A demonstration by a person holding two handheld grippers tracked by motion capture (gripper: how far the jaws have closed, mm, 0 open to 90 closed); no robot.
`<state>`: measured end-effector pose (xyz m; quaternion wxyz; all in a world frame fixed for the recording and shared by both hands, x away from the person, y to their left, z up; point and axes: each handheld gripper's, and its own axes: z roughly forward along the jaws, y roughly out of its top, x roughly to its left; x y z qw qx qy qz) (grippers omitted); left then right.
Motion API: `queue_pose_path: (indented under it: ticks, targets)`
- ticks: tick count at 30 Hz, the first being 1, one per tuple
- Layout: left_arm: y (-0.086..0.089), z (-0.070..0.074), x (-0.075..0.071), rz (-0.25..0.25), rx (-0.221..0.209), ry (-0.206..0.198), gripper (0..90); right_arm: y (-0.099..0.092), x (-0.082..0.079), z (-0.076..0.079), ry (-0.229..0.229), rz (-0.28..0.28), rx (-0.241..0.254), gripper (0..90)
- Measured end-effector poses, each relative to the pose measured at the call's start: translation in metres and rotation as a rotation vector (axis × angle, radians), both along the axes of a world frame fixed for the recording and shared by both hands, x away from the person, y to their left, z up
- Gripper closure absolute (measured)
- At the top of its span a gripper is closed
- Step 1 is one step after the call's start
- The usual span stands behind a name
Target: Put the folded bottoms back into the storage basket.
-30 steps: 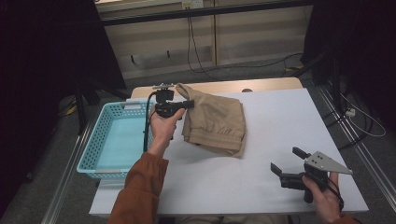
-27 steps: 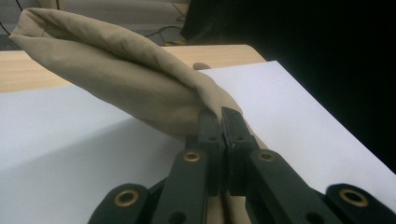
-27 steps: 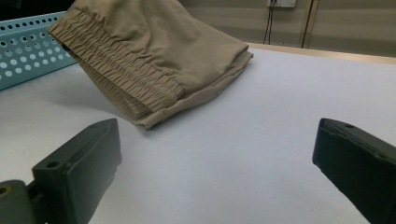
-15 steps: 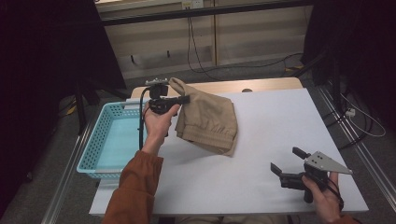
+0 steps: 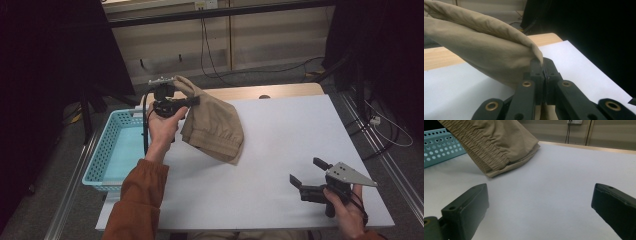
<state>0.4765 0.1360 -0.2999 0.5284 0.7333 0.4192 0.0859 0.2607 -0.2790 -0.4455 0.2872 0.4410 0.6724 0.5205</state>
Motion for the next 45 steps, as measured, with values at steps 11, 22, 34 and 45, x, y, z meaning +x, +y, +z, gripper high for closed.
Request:
queue_pose_path:
  ticks: [11,22,34,45]
  targets:
    - [0.008,0.012,-0.004,-0.015,0.004,-0.026,88.5,0.0,0.0,0.0,-0.002,0.0,0.003,1.3]
    - [0.022,0.028,-0.009,-0.009,0.008,-0.048,88.5,0.0,0.0,0.0,0.0,0.0,0.002,1.3]
    - [0.037,0.045,-0.018,-0.008,-0.004,-0.06,88.5,0.001,0.001,0.0,-0.003,-0.001,0.002,1.3]
    - [0.048,0.061,-0.026,-0.001,0.0,-0.079,88.5,0.001,0.001,0.0,-0.003,0.0,0.0,1.3]
